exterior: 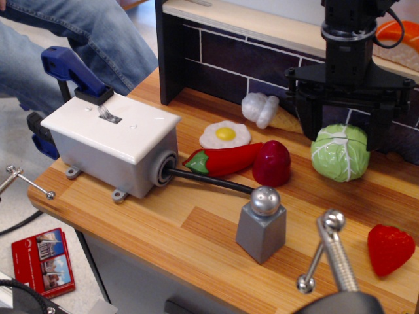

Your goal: Move light switch to the right

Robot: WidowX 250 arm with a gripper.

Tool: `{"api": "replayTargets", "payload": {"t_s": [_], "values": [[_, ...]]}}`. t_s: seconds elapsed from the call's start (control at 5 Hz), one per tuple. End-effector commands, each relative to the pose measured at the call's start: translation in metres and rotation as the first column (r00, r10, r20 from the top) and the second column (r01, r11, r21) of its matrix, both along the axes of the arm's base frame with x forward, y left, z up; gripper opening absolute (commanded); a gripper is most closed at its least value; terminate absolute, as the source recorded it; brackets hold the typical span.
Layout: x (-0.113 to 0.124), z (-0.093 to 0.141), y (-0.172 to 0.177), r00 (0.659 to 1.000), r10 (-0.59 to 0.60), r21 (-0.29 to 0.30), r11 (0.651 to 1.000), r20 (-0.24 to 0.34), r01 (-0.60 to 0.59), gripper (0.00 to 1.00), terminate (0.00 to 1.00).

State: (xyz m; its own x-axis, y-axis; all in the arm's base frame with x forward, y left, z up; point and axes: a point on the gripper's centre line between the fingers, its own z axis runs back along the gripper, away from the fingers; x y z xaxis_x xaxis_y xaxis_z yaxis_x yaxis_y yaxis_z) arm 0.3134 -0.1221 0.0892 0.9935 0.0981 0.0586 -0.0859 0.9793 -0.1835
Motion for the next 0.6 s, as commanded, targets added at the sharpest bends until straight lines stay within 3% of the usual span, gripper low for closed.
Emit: {"api": "replayTargets", "payload": {"t_s": [0.0,0.2,0.4], "values": [[0.0,0.0,0.0,1.0,0.0,0.0,1.0,0.0,0.0,1.0,0.0],[0.006,0.037,0.05,0.999,0.017,-0.026,1.0,-0.04,-0.018,1.0,0.0],[-0.008,0.052,0.086,0.999,-0.039,-0.046,0.998,-0.023,0.038,1.0,0.0]]}}
